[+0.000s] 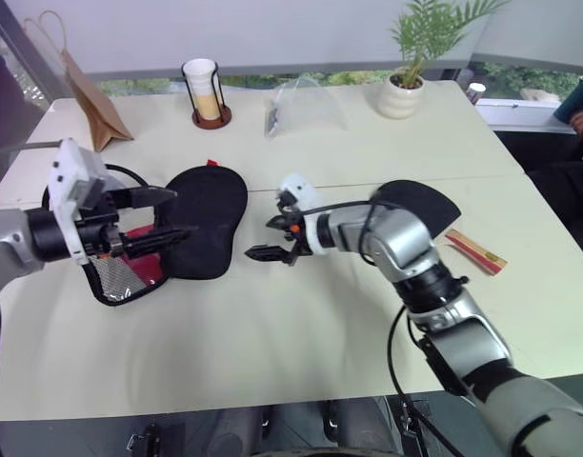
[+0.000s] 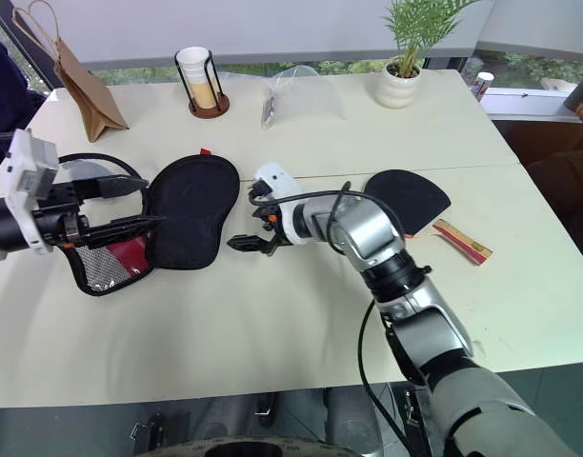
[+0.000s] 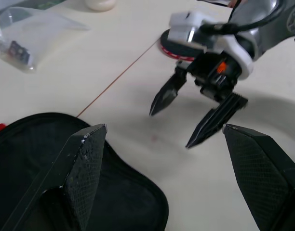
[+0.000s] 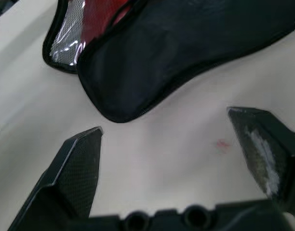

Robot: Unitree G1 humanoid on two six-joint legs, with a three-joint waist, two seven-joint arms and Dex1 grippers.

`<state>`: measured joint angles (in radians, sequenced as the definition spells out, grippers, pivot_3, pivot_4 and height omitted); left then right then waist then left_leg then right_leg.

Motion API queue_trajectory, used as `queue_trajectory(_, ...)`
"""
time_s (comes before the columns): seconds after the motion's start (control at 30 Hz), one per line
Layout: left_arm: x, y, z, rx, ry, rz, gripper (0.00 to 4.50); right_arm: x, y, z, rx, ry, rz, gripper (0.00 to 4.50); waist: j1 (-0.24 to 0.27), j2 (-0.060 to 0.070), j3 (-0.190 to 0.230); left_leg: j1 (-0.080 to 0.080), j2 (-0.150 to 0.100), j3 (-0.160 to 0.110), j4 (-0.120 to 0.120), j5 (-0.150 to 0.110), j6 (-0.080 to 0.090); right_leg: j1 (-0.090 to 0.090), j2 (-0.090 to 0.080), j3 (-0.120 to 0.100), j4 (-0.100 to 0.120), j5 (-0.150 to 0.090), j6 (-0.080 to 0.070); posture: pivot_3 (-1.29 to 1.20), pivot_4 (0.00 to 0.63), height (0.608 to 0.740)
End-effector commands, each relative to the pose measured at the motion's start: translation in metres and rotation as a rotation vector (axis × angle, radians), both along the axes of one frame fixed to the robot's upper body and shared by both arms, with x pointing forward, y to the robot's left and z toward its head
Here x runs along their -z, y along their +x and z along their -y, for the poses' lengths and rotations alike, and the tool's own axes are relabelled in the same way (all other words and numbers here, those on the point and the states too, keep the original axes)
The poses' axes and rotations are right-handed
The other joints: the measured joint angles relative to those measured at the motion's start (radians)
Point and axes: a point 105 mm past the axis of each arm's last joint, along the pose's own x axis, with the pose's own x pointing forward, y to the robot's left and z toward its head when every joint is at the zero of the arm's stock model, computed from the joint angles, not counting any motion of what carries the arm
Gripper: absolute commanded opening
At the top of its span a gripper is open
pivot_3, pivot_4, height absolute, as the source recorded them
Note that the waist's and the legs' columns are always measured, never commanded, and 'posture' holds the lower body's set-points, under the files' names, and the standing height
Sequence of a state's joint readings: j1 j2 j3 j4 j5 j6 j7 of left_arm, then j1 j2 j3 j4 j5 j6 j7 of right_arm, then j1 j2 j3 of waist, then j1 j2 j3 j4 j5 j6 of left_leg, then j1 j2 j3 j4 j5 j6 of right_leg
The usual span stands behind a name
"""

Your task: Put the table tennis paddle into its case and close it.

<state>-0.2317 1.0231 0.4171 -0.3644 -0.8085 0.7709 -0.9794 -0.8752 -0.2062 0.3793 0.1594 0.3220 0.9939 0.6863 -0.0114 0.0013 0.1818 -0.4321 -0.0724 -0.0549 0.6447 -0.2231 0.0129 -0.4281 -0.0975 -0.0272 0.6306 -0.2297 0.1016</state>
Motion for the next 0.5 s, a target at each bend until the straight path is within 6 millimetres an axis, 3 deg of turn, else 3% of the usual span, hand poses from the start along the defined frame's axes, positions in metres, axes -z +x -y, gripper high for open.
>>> queue_trajectory(0.03, -0.013, -0.003, -0.009, -0.032, 0.030, 0.057, 3.98, 0.004, 0.005, -0.020, 0.033, -0.022, 0.007, 4.48, -0.002, 0.000, 0.000, 0.000, 0.000, 0.000, 0.000, 0.000, 0.000, 0.000, 0.000, 0.000, 0.000, 0.000, 0.000, 0.00, 0.150, 0.734)
queue_trajectory(0.23, -0.013, -0.002, -0.012, -0.045, 0.037, 0.057, 3.98, 0.029, 0.006, -0.054, 0.077, -0.063, -0.013, 4.48, -0.014, -0.001, -0.001, 0.003, 0.000, 0.000, -0.004, 0.002, -0.003, -0.001, 0.001, 0.000, 0.002, 0.000, -0.001, 0.00, 0.150, 0.734)
queue_trajectory(0.5, -0.012, -0.003, -0.018, -0.070, 0.049, 0.047, 3.98, 0.046, 0.003, -0.088, 0.034, -0.096, 0.035, 4.48, -0.041, -0.004, -0.002, 0.017, 0.001, -0.001, -0.017, 0.006, -0.009, 0.003, 0.003, 0.001, 0.003, -0.002, -0.006, 0.00, 0.150, 0.734)
